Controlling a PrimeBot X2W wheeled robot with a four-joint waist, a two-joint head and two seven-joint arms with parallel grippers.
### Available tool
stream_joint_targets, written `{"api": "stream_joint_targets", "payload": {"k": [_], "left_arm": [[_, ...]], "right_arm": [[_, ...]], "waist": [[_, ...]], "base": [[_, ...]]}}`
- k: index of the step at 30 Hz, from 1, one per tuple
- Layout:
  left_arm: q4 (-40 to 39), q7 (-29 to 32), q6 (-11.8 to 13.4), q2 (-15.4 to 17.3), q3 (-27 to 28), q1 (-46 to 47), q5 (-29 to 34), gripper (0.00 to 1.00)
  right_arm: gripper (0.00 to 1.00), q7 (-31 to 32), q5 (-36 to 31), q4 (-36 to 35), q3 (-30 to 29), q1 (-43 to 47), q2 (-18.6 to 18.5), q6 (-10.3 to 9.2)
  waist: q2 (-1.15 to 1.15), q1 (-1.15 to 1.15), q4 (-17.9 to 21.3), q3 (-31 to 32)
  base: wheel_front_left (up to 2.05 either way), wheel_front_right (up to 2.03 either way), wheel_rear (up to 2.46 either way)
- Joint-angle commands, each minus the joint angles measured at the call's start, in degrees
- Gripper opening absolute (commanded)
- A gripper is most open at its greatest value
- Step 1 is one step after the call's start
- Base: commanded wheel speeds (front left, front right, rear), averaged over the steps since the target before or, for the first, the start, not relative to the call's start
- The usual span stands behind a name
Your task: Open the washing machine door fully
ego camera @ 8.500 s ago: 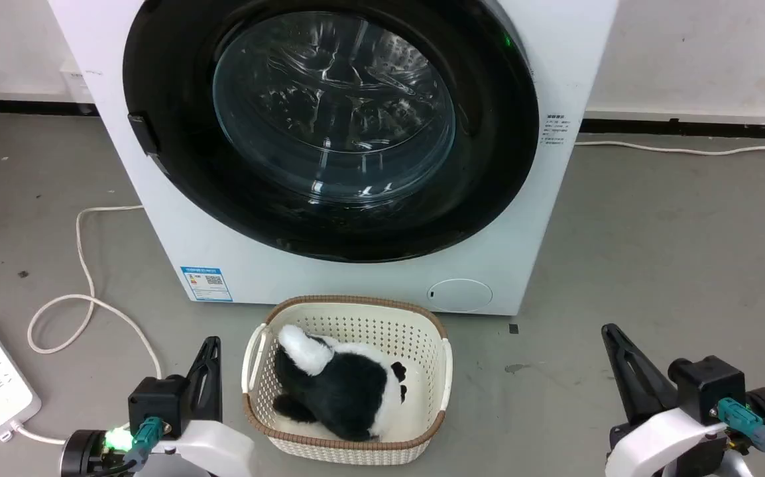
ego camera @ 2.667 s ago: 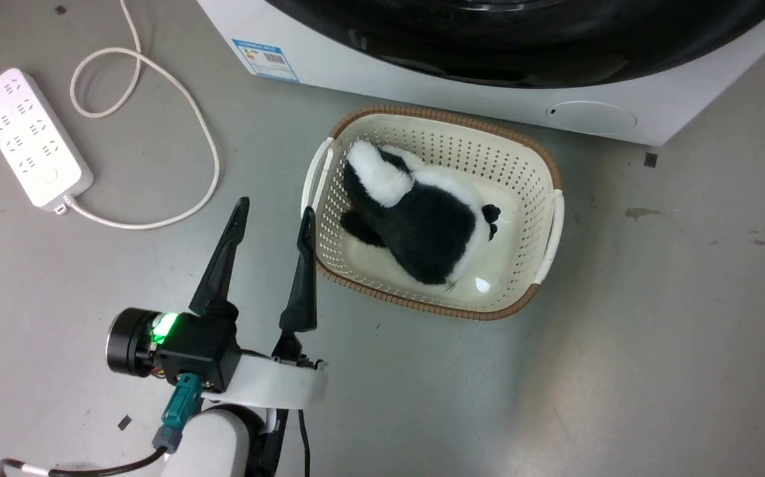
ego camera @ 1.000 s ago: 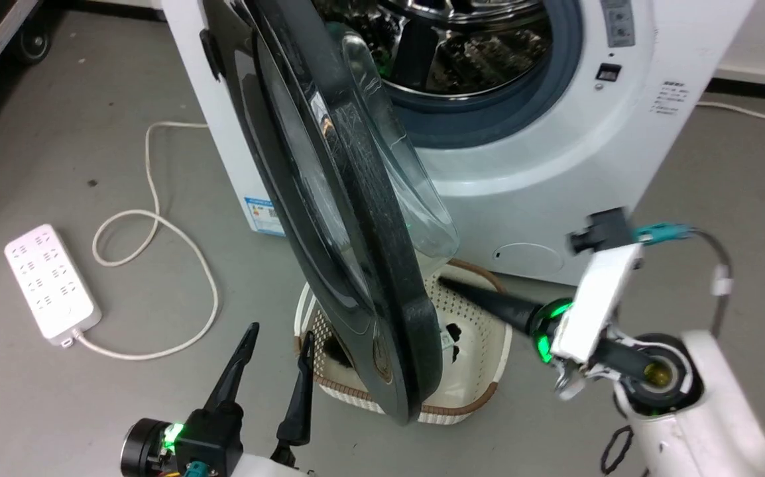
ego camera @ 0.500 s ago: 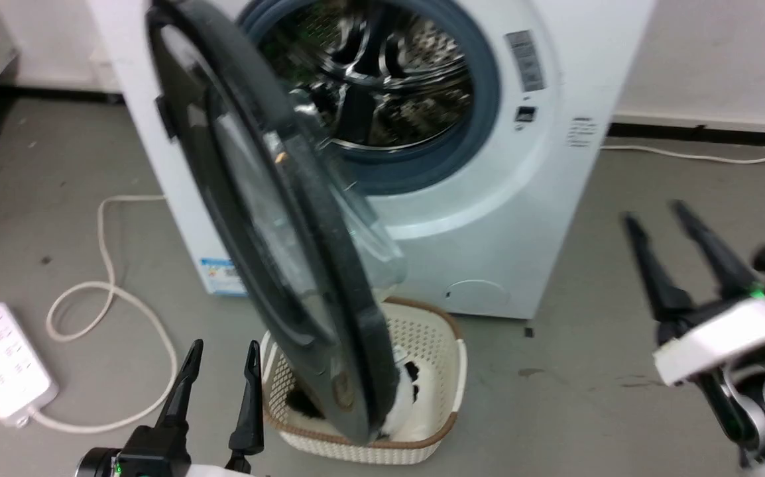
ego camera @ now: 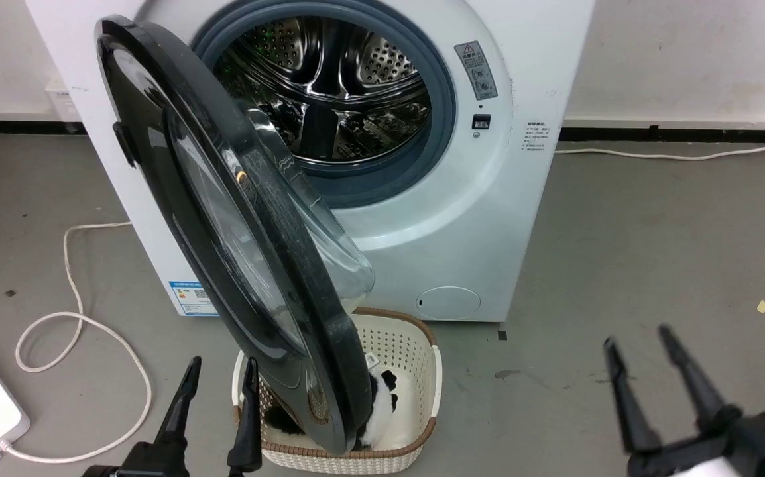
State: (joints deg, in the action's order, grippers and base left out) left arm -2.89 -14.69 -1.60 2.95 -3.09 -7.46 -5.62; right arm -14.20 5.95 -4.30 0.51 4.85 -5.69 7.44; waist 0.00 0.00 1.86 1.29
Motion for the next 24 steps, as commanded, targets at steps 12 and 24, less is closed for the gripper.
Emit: {"api": "stream_joint_targets", "payload": {"k": [12, 24], "left_arm": [[1.74, -0.30, -0.57, -0.02, -0.26, 0.01, 0.47, 1.00], [1.15, -0.30, -0.36, -0.06, -0.03, -0.04, -0.05, 0.00]], "right_arm": [[1.00, -0.77, -1.95, 0.55, 0.32, 0.81, 2.22, 0.05], [1.00, -0.79, -1.80, -0.20, 0.32, 0.54, 2.63, 0.05]], "waist": [[0.00, 0.00, -0.52, -0.13], [0.00, 0.00, -0.07, -0.23]], "base": [[0.00, 0.00, 0.00], [0.00, 0.00, 0.00]]}}
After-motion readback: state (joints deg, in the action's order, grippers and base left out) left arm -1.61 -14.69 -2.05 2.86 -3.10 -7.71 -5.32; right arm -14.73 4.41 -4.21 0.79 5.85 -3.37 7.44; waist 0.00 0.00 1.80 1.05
